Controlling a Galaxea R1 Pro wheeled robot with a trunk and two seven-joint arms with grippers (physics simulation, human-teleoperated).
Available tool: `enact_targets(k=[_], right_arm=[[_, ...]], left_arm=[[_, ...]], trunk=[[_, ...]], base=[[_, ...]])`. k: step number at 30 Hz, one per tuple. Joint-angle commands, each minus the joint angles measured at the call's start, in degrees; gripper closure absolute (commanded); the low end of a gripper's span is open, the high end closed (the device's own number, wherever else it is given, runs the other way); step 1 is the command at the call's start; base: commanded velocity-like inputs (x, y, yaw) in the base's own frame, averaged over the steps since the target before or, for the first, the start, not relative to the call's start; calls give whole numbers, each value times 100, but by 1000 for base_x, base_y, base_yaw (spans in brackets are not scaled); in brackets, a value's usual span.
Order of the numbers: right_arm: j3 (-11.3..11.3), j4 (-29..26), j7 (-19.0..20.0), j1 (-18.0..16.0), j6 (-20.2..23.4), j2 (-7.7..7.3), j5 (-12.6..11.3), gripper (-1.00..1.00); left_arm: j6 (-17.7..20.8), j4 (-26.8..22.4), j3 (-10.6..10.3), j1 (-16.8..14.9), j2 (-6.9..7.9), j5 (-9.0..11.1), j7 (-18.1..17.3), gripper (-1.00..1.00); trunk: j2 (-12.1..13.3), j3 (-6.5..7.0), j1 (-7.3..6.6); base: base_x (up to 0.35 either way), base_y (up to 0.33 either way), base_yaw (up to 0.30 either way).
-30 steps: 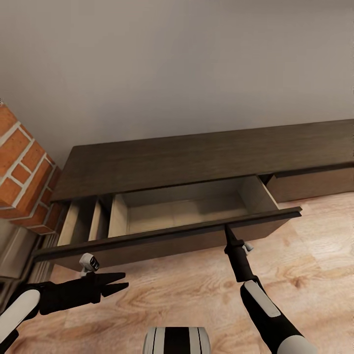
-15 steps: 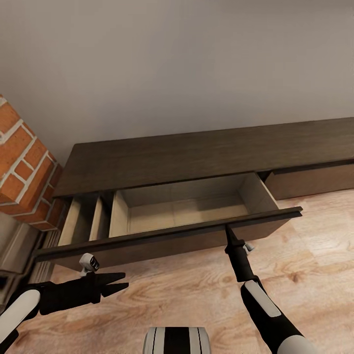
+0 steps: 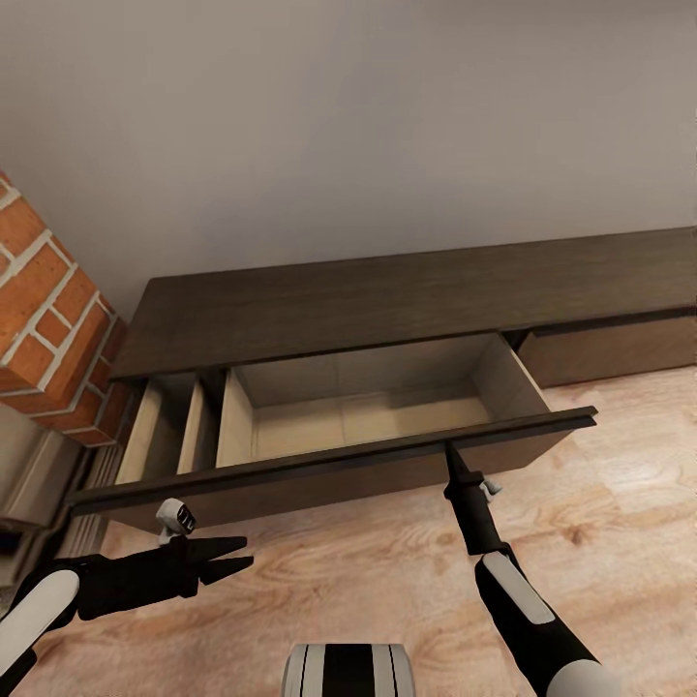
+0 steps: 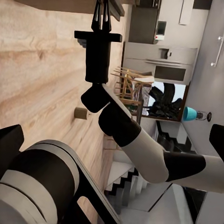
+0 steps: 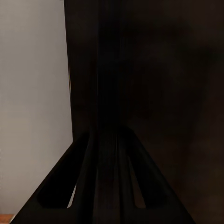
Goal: Place each of the two pumpkins and all three candles from the living room inside a cabinet in the living room (use any cabinet), then make sure every cabinet is closed, and position the cauldron so it is next to a table in the living room.
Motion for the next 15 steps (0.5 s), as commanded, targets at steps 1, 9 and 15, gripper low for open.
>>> enact_targets(k=[1,9,15], right_arm=[[520,0,44,-3,-20,-7,-5,100],[514,2,44,-3,-20,-6,-6,100],[514,4,44,-3,-20,-5,-10,100]], left_arm=[[16,4,-10,-6,4,2,-19,-100],[16,5,-12,-6,0,2,-19,-100],[16,8,-12,-6,3,2,-19,-100]], trunk=[[-2,-4,-2],[-2,-4,-2],[-2,-4,-2]], base=[[-38,0,0],[-61,0,0],[-70,0,0]])
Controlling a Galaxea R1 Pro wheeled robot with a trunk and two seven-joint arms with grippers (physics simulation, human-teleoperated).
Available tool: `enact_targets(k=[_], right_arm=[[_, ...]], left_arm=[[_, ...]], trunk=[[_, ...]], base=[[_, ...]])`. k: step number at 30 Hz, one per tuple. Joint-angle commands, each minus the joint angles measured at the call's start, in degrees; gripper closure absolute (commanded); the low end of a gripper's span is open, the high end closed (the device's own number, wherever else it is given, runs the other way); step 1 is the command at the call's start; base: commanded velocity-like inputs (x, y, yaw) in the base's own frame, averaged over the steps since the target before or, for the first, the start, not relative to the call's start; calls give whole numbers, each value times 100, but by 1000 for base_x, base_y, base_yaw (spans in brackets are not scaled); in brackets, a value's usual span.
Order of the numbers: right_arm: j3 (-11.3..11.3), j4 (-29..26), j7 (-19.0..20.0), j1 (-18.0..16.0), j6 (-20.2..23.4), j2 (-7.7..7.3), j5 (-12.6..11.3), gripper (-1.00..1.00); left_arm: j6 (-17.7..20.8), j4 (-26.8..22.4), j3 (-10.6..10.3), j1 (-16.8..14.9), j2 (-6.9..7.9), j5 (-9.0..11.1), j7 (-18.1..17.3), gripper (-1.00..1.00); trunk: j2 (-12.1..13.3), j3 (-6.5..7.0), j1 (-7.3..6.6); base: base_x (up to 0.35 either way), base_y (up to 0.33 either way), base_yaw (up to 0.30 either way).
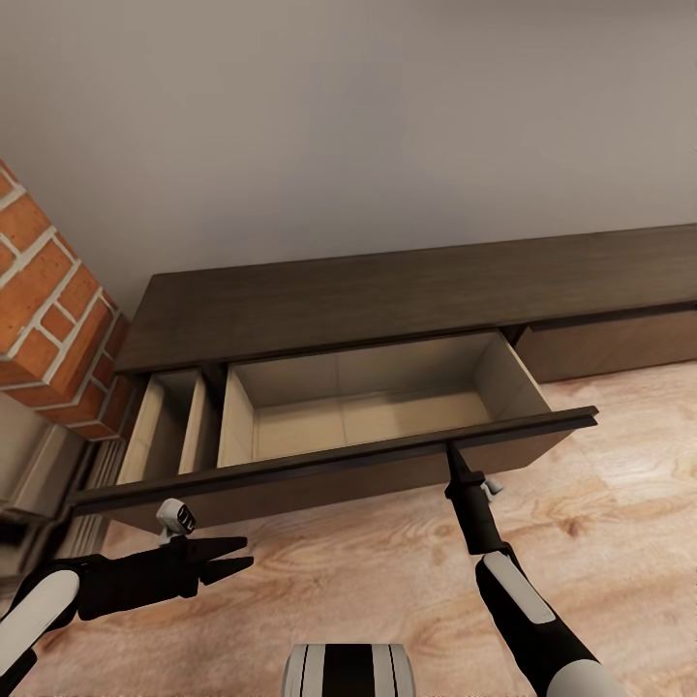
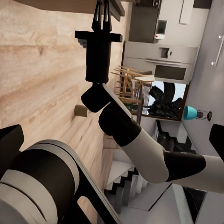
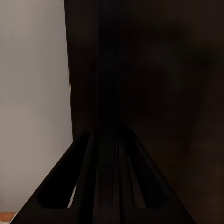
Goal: Place each of the two pumpkins and all three candles from the living room inside a cabinet in the living room (use any cabinet), then make sure every cabinet is closed, and position the cauldron so it is next to a table in the living room.
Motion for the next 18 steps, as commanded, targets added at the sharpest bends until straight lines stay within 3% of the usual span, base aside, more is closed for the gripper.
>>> enact_targets(k=[1,18], right_arm=[[550,2,43,-2,-20,-7,-5,100],[550,-3,43,-2,-20,-8,-10,100]], left_arm=[[16,4,-6,-5,4,2,-19,-100],[16,5,0,-5,4,2,-19,-100]], trunk=[[-2,-4,-1],[-2,-4,-1]], base=[[-19,0,0],[-41,0,0]])
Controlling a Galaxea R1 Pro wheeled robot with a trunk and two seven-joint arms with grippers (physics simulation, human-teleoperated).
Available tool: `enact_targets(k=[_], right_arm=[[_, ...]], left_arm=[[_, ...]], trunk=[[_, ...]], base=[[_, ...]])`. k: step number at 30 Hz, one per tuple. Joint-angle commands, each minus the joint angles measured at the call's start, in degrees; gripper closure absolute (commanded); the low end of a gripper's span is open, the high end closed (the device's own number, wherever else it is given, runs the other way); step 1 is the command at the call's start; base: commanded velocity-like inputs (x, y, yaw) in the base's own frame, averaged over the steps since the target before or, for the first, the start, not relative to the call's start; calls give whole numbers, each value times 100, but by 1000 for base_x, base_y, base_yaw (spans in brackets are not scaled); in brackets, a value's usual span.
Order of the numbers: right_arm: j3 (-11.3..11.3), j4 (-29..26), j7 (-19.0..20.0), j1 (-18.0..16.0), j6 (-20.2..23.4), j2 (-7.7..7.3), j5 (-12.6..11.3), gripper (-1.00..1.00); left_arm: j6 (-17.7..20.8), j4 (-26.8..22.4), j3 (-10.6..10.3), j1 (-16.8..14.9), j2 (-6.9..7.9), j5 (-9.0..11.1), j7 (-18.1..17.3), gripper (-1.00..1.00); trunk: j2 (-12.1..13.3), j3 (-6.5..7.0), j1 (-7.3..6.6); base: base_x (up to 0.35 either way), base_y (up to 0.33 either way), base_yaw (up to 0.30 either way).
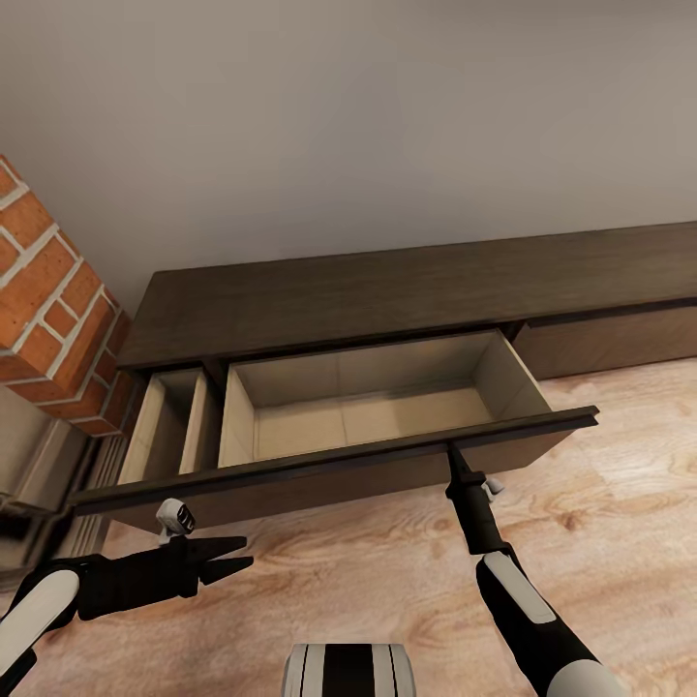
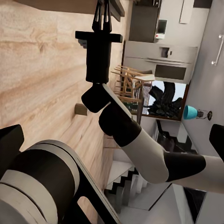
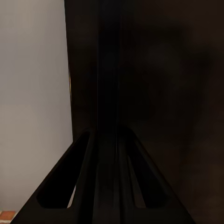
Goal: Place each of the two pumpkins and all three candles from the living room inside a cabinet in the living room (use any cabinet), then make sure every cabinet is closed, and position the cauldron so it is next to a table in the living room.
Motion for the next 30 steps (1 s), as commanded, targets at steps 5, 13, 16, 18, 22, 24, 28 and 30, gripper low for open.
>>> enact_targets(k=[5,13,16,18,22,24,28,30], right_arm=[[571,2,44,-3,-22,-5,-6,100],[571,1,44,-3,-22,-6,-6,100],[571,-1,44,-3,-22,-6,-6,100],[571,-2,44,-3,-22,-6,-6,100],[571,-2,44,-3,-22,-6,-6,100],[571,-1,44,-3,-22,-6,-6,100],[571,-2,44,-3,-22,-6,-6,100],[571,-2,44,-3,-22,-6,-6,100]], left_arm=[[16,4,-8,-5,4,2,-19,-100],[16,4,-8,-5,4,2,-22,-100],[16,4,-8,-5,4,2,-23,-100],[16,4,-8,-5,4,2,-21,-100],[16,4,-8,-5,4,2,-23,-100],[16,4,-8,-4,4,2,-23,-100],[16,4,-8,-5,4,2,-20,-100],[16,4,-8,-5,4,2,-19,-100]], trunk=[[-2,-3,-1],[-2,-3,-1],[-2,-3,-1],[-2,-3,-1],[-2,-3,-1],[-2,-3,-1],[-2,-3,-1],[-2,-3,-1]], base=[[-4,0,0],[-11,0,0],[-42,0,0],[-14,0,0],[-34,0,0],[-100,0,0],[-34,0,0],[-8,0,0]])
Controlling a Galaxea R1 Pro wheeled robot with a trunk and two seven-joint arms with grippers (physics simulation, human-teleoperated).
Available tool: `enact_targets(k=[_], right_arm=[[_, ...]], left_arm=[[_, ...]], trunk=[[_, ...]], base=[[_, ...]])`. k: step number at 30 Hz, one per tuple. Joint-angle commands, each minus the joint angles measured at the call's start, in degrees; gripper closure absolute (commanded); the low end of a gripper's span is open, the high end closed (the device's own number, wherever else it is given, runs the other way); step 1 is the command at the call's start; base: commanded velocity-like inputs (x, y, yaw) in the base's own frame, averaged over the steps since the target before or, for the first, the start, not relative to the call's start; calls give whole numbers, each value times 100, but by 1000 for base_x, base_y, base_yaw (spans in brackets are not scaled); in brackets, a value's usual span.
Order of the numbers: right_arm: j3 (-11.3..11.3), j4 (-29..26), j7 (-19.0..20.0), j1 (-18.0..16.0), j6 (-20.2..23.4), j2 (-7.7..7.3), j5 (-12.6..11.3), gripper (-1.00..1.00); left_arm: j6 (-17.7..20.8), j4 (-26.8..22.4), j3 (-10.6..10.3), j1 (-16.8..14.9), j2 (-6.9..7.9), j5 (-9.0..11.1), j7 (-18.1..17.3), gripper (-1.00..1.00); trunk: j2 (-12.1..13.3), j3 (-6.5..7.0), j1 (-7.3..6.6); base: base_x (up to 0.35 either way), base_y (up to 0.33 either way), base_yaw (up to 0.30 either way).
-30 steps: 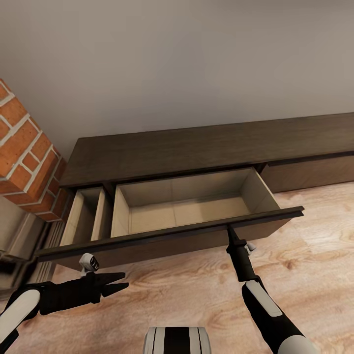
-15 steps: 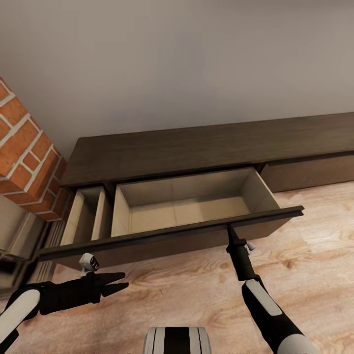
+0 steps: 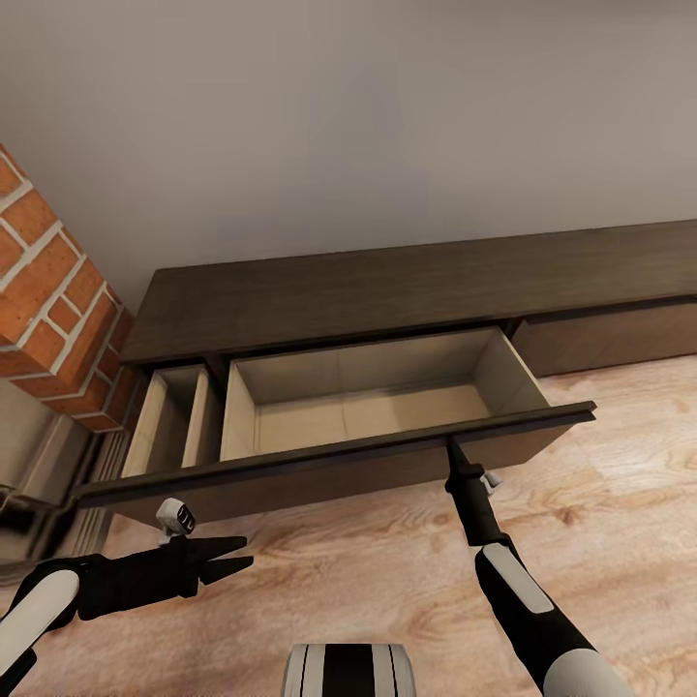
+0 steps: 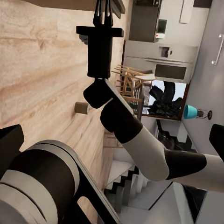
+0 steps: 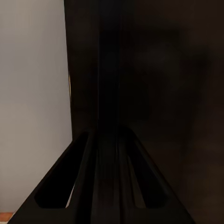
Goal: Place each of the two pumpkins and all three candles from the living room inside a cabinet in the living room (use any cabinet), then make sure every cabinet is closed, and position the cauldron so it is next to a table in the living room.
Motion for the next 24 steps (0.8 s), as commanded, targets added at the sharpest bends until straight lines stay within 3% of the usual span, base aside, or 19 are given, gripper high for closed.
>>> enact_targets(k=[1,4,5,17,24], right_arm=[[571,-7,281,141,-25,-7,-5,100],[571,-8,281,141,-23,-7,-5,100],[571,-7,278,141,-24,-7,-5,-100],[571,-3,263,141,-1,-7,-31,-100],[571,-2,227,141,47,-7,-31,-100]], left_arm=[[16,2,-6,-4,4,3,-20,-100],[16,2,-6,-4,4,3,-19,-100],[16,2,-6,-4,4,3,-19,-100],[16,4,-6,-3,4,3,-18,-100],[16,7,1,-4,6,3,-19,-100]], trunk=[[-2,-4,-2],[-2,-4,-2],[-2,-4,-2],[-2,-4,-2],[-2,-4,-2]], base=[[-3,0,0],[-2,0,0],[0,0,0],[-4,0,0],[-181,0,0]])
